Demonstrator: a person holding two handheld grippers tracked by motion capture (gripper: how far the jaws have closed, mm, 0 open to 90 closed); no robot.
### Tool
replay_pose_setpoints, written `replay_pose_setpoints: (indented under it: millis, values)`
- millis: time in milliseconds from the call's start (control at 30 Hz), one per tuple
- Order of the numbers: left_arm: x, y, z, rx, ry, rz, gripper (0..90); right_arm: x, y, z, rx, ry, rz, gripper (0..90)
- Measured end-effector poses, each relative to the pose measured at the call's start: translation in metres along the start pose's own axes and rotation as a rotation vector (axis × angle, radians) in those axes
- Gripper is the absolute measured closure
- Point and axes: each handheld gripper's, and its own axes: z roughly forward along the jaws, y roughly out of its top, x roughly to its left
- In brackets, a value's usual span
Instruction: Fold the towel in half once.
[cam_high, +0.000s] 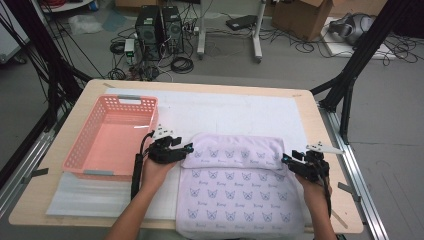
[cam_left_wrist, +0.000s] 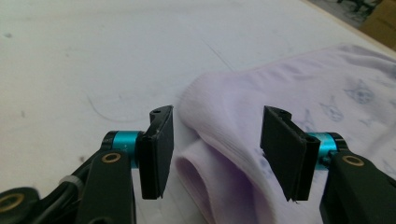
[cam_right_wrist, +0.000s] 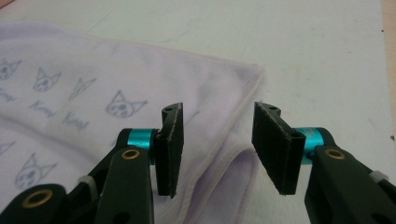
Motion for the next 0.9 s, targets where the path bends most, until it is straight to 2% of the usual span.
replay_pose_setpoints:
  millis: [67,100,233,333,433,467,533,567,600,633,667,700,767,800,900]
  values:
    - [0.004,0.005,0.007,0.012,0.008,-0.011,45.2,-0.003,0.007,0.007,0.007,-0.009,0.004,51.7]
    - [0.006,0.007,0.011,0.025,0.014,-0.003,45.7,-0.004,0.011,0.011,0.019,-0.012,0.007,51.4]
    - [0.008,0.011,0.026,0.069,0.024,-0.002,50.7,-0.004,0.025,0.031,0.062,-0.047,-0.022,54.8]
    - [0.01,0.009,0.038,0.098,0.025,-0.034,50.6,-0.006,0.033,0.046,0.118,-0.072,-0.016,55.2]
    - [0.013,0.003,0.049,0.131,0.033,-0.055,50.6,-0.008,0.038,0.059,0.167,-0.071,-0.01,58.2]
    - [0.013,0.003,0.049,0.124,0.048,-0.045,51.8,-0.007,0.038,0.062,0.177,-0.076,-0.021,59.5]
    - [0.014,0.003,0.05,0.118,0.059,-0.057,57.3,-0.006,0.037,0.068,0.218,-0.099,-0.037,61.5]
    - [0.013,0.003,0.05,0.122,0.075,-0.035,61.2,-0.006,0.036,0.07,0.238,-0.108,-0.042,62.6]
    - [0.013,0.003,0.049,0.125,0.085,-0.019,65.8,-0.007,0.035,0.071,0.237,-0.109,-0.043,63.9]
    - [0.014,0.003,0.049,0.124,0.085,-0.02,70.1,-0.007,0.035,0.071,0.236,-0.108,-0.041,65.4]
    - [0.016,0.003,0.049,0.123,0.057,-0.046,77.6,-0.008,0.035,0.071,0.234,-0.104,-0.048,69.1]
    - [0.016,0.003,0.049,0.12,0.057,-0.069,83.8,-0.007,0.036,0.07,0.236,-0.095,-0.059,76.9]
    - [0.014,0.003,0.048,0.117,0.057,-0.064,85.9,-0.005,0.036,0.07,0.241,-0.09,-0.094,84.6]
    - [0.013,0.004,0.047,0.115,0.051,-0.062,86.3,-0.004,0.035,0.07,0.239,-0.093,-0.108,85.3]
    - [0.009,0.006,0.04,0.069,0.036,-0.086,86.5,-0.005,0.034,0.063,0.204,-0.051,-0.094,86.2]
